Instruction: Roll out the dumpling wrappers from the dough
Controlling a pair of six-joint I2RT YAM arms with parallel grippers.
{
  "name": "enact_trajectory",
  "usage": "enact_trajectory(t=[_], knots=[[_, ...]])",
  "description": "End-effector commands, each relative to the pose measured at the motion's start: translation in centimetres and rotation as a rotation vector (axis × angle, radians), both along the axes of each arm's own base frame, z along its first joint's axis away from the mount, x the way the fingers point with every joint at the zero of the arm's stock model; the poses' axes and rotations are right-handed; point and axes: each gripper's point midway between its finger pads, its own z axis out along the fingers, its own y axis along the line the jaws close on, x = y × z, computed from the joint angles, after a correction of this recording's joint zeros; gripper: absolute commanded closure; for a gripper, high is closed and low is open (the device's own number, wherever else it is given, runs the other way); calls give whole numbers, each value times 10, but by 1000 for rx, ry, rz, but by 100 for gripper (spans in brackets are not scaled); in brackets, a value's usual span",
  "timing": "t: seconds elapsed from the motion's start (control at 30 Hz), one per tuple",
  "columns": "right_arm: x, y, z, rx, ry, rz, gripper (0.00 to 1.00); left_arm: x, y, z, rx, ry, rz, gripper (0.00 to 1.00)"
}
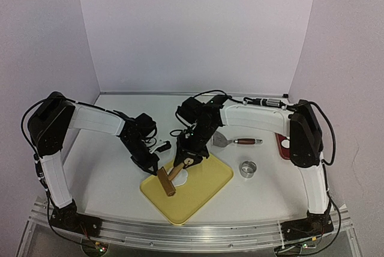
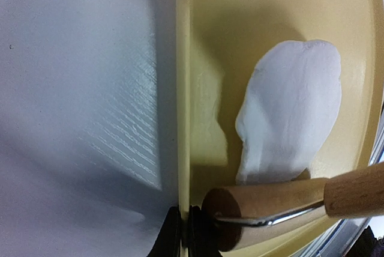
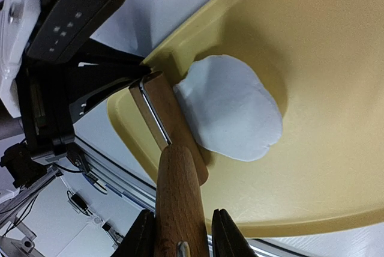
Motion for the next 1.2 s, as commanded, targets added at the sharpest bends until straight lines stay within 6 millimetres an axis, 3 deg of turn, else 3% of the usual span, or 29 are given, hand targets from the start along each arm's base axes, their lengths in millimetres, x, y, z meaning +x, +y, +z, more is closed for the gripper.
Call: enact_trajectory(t=[0.0,0.13,0.23,0.5,0.73,0.83,1.03,1.17], knots=[[-31,-90,-71,-440,122,-30,100,4,-14,12,-62,-31,-43,100],[-13,-124,-54,-451,94,-100,100,4,-14,12,-61,-32,-43,100],[-9,-137,-49,-455,89,-120,100,4,-14,12,-63,-31,-43,100],[-12,-125,-65,-456,114,-108,100,4,-14,13,-63,-34,-42,100],[-17,-102,-81,-458,122,-73,100,4,-13,12,-57,-32,-40,100],[-10,-109,-76,-465,104,-92,100,4,-12,13,-56,-39,-40,100],[13,-154,-53,-470,67,-170,100,4,-13,13,-59,-36,-40,100],[4,-147,-63,-474,96,-149,100,4,-13,13,-62,-36,-41,100]])
